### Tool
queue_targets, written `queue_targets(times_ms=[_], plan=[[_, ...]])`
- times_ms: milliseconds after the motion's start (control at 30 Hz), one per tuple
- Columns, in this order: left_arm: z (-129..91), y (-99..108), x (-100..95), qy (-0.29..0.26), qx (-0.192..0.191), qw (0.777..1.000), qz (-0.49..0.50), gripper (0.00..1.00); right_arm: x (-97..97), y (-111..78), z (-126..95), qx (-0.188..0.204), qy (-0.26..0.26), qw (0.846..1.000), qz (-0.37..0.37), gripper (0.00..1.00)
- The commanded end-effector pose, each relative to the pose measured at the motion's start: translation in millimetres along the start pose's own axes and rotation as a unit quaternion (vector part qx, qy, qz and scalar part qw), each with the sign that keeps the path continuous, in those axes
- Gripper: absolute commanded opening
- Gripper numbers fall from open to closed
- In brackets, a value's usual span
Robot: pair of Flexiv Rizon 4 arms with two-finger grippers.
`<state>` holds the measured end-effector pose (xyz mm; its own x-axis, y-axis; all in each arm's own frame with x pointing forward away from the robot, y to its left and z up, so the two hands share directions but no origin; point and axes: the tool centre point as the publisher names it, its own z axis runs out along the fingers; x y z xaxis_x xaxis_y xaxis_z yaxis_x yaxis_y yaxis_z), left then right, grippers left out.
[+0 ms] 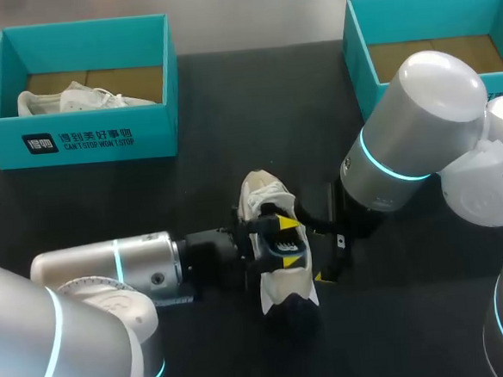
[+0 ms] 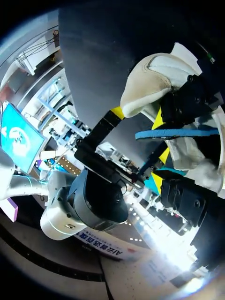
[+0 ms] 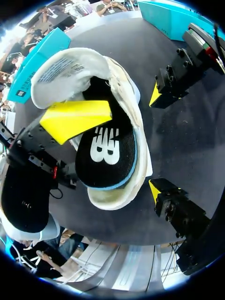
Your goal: Take the shoe out of the shoebox, open the shoe tongue, remove and reinsert the insole, then place the shoe into the shoebox
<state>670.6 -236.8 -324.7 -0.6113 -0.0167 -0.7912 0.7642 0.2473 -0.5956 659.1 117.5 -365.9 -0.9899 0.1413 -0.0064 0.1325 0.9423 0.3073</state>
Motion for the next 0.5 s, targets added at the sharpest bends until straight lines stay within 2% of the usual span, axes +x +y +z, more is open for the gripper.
queue_targets(times_ms=[33,67,167,333,367,400,433,500], plan=[[-10.3,-7.9,2.4,-0.002,-0.002,1.0,-0.001,0.55,0.8,0.2,0.9,0.0,-0.001,1.0,0.0,1.0],[-11.0,-8.1,2.4,-0.002,-0.002,1.0,-0.004,0.5,0.8,0.2,0.9,0.0,-0.001,1.0,0.0,1.0],[-13.8,-7.4,2.1,0.0,-0.006,1.0,-0.009,0.46,0.8,0.2,0.9,0.0,-0.001,1.0,0.0,1.0],[-18.1,-7.2,3.8,0.006,-0.011,1.0,-0.015,0.43,0.8,0.2,0.9,0.0,-0.001,1.0,0.0,1.0],[-18.2,-6.7,3.9,0.008,-0.011,1.0,-0.016,0.39,0.8,0.2,0.9,0.0,-0.001,1.0,0.0,1.0],[-17.4,-5.7,4.5,0.012,-0.01,1.0,-0.015,0.24,0.8,0.2,0.9,0.0,-0.001,1.0,0.0,1.0],[-15.6,-4.5,5.2,0.017,-0.008,1.0,-0.014,0.0,0.8,0.2,0.9,0.0,-0.001,1.0,0.0,1.0],[-10.2,-1.1,6.5,0.026,-0.001,1.0,-0.009,0.0,0.8,0.2,0.9,0.0,-0.001,1.0,0.0,1.0]])
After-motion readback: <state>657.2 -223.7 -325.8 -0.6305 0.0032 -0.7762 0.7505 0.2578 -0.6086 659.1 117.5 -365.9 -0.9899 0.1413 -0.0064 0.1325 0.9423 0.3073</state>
